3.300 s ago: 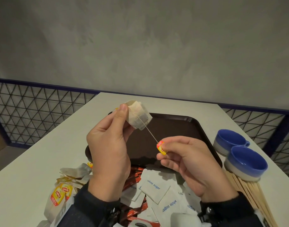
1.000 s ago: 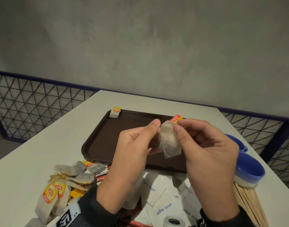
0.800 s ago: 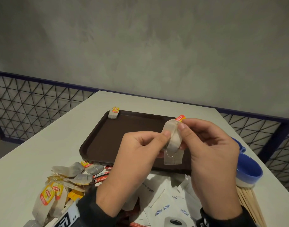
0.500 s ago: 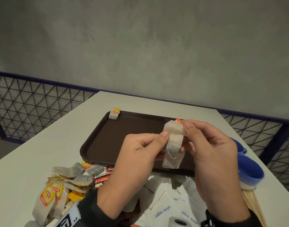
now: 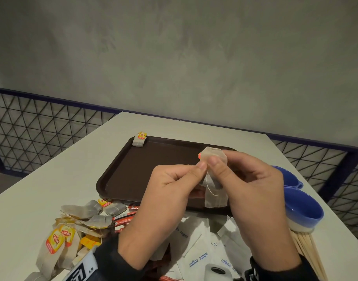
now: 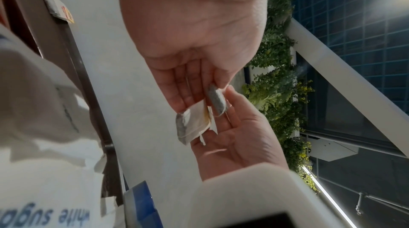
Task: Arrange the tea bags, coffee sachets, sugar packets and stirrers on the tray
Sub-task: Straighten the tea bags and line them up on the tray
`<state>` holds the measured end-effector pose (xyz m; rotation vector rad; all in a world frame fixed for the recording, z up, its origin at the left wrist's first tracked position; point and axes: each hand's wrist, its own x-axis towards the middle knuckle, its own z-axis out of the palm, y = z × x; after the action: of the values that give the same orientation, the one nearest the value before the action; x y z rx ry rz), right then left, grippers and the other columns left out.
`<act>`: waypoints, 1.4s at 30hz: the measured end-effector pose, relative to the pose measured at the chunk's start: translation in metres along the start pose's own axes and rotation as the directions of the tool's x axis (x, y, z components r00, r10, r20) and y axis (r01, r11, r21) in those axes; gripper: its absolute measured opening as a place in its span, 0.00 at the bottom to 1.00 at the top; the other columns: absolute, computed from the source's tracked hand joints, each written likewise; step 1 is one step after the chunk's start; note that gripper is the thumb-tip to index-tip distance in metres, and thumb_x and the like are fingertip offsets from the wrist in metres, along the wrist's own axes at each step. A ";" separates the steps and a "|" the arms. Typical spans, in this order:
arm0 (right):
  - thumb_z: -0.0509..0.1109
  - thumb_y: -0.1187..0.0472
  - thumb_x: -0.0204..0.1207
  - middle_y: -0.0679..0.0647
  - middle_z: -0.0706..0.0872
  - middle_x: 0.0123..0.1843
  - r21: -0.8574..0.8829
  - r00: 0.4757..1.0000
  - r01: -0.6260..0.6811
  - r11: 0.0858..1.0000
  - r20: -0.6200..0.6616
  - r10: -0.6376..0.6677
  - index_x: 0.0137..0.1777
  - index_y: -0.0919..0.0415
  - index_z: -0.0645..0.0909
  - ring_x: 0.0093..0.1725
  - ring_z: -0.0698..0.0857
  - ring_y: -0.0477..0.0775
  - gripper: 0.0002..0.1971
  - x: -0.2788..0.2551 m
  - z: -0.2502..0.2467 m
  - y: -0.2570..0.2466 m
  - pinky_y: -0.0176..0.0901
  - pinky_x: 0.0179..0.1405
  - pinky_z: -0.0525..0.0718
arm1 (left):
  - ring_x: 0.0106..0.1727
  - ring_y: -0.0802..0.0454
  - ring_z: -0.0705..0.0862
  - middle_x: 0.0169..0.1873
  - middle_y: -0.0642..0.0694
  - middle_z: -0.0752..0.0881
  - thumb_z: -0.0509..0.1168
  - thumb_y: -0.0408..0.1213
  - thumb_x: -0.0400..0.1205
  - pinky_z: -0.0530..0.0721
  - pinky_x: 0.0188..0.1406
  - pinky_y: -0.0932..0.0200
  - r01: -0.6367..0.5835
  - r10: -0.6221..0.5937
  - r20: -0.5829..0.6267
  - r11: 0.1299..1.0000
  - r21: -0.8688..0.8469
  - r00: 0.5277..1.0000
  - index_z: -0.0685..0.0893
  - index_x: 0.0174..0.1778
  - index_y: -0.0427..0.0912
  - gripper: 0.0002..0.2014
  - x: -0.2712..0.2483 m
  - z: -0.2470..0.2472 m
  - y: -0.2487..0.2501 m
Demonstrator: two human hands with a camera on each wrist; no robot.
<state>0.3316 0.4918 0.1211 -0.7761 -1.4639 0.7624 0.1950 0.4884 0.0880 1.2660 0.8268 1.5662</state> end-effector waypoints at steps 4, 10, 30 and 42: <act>0.73 0.53 0.74 0.47 0.94 0.42 0.073 0.999 -0.012 0.997 -0.048 0.016 0.47 0.47 0.94 0.44 0.93 0.47 0.08 -0.001 0.000 0.000 0.39 0.40 0.90 | 0.44 0.44 0.94 0.43 0.34 0.94 0.66 0.41 0.86 0.92 0.48 0.48 0.055 -0.057 -0.022 0.994 -0.092 0.998 0.95 0.46 0.31 0.17 0.002 0.002 -0.002; 0.76 0.69 0.77 0.45 0.93 0.52 -0.099 0.998 0.011 0.995 -0.068 -0.017 0.53 0.43 0.93 0.56 0.91 0.48 0.17 -0.001 0.000 0.008 0.48 0.54 0.92 | 0.55 0.41 0.94 0.53 0.35 0.94 0.63 0.45 0.88 0.91 0.55 0.47 0.126 -0.142 -0.066 0.971 -0.202 0.988 0.95 0.54 0.37 0.18 0.005 0.000 0.001; 0.70 0.64 0.80 0.60 0.92 0.45 0.326 0.947 -0.304 0.895 0.000 0.321 0.48 0.61 0.92 0.42 0.90 0.55 0.08 0.007 -0.012 0.003 0.51 0.43 0.86 | 0.42 0.39 0.88 0.40 0.20 0.88 0.73 0.41 0.81 0.89 0.41 0.54 0.073 -0.067 0.083 0.995 -0.065 0.994 0.92 0.39 0.26 0.17 0.000 -0.002 0.001; 0.70 0.67 0.74 0.62 0.90 0.48 0.501 0.844 -0.529 0.685 0.229 0.485 0.56 0.62 0.90 0.45 0.86 0.56 0.13 0.013 -0.023 0.000 0.51 0.48 0.84 | 0.31 0.47 0.83 0.26 0.40 0.87 0.74 0.41 0.79 0.83 0.34 0.51 -0.041 0.038 0.026 0.991 0.125 0.999 0.91 0.28 0.37 0.15 0.000 -0.006 0.011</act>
<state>0.3545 0.5030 0.1287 -0.7048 -0.9938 1.5829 0.1859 0.4852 0.0969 1.3967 0.9020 1.5477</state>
